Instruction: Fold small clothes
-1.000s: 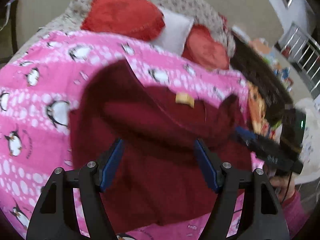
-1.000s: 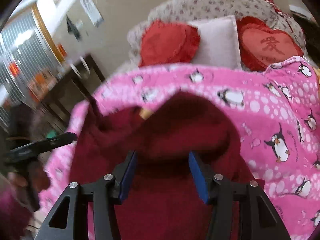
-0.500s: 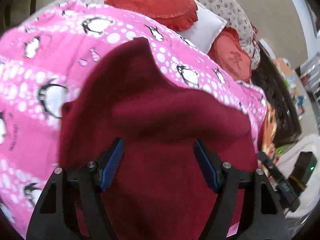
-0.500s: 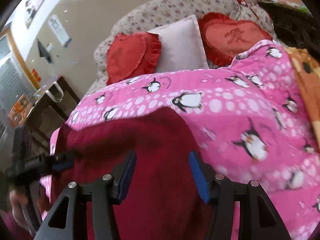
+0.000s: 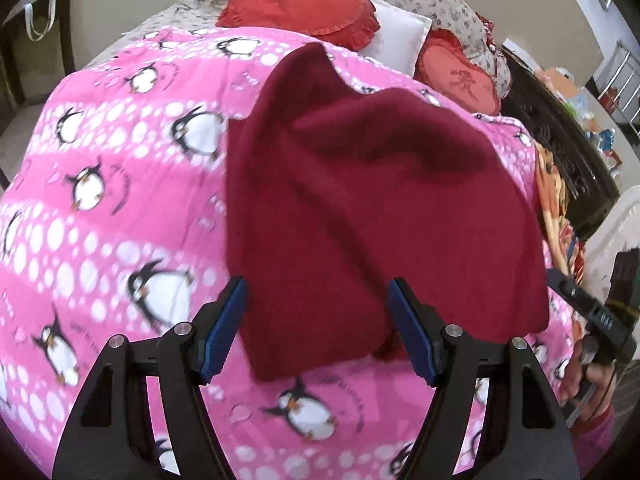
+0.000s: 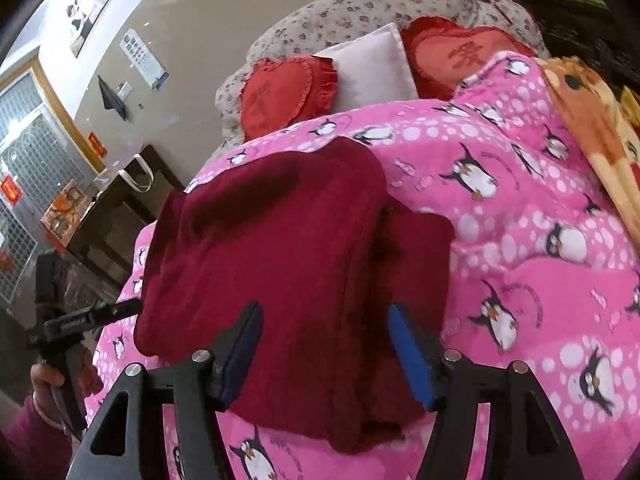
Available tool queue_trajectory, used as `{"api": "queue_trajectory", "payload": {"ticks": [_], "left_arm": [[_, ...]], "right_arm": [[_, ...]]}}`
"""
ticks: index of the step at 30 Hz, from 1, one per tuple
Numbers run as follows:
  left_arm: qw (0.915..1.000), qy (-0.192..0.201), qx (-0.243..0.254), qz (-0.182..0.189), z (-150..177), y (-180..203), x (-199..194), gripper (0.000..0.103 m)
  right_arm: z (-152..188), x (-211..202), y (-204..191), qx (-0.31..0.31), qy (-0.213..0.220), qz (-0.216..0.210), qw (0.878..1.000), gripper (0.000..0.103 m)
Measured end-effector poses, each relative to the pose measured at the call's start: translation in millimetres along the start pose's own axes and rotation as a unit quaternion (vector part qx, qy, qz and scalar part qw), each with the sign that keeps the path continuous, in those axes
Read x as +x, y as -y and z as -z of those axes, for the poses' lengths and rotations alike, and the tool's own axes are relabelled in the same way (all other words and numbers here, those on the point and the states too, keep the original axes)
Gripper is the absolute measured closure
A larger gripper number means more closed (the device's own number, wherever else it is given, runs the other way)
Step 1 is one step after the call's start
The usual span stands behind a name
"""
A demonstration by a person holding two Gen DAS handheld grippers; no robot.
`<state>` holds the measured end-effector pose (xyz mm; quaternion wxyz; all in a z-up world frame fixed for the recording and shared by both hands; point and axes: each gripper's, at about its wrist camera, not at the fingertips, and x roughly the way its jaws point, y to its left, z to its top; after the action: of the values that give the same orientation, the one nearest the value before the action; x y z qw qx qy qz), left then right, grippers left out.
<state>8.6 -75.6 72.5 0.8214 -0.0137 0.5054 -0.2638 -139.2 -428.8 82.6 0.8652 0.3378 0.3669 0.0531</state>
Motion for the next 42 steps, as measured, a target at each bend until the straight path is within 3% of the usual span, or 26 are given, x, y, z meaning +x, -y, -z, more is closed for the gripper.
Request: {"api": "queue_trajectory", "payload": {"ticks": [3, 6, 14, 21, 23, 25, 28, 32, 36, 41, 42], "left_arm": [[0.9997, -0.015, -0.018, 0.004, 9, -10, 4, 0.030], [0.9989, -0.020, -0.042, 0.010, 15, -17, 5, 0.030], [0.9986, -0.017, -0.050, 0.004, 19, -23, -2, 0.030], [0.9972, -0.024, -0.070, 0.013, 23, -27, 4, 0.030], [0.9974, -0.024, -0.067, 0.013, 23, -26, 4, 0.030], [0.9976, -0.024, -0.063, 0.011, 22, -24, 3, 0.030], [0.9980, -0.023, -0.058, 0.009, 20, -22, 0, 0.030], [0.9988, -0.016, -0.045, 0.009, 24, -22, -6, 0.030], [0.9993, -0.027, -0.028, 0.003, 28, -17, 3, 0.030], [0.9995, -0.009, -0.015, 0.027, 27, -12, 1, 0.030], [0.9994, -0.007, -0.013, 0.031, 26, -12, 1, 0.030]], "right_arm": [[2, 3, 4, 0.027, -0.018, -0.008, 0.999, 0.041], [1, -1, -5, 0.019, -0.007, -0.012, 1.000, 0.041], [-5, -8, -2, 0.025, 0.010, -0.006, 1.000, 0.041], [-2, 5, 1, 0.019, -0.014, -0.007, 1.000, 0.041], [-1, 12, -1, 0.011, -0.021, -0.006, 1.000, 0.050], [-1, 20, -1, 0.002, -0.032, -0.009, 0.999, 0.088], [2, 11, -2, 0.000, -0.019, -0.016, 1.000, 0.097], [12, -13, 5, -0.002, -0.010, -0.002, 1.000, 0.097], [28, -2, 17, 0.019, -0.032, 0.014, 0.999, 0.097], [23, -7, 24, 0.061, -0.033, -0.027, 0.997, 0.096], [23, -8, 23, 0.062, -0.036, -0.028, 0.997, 0.090]]}}
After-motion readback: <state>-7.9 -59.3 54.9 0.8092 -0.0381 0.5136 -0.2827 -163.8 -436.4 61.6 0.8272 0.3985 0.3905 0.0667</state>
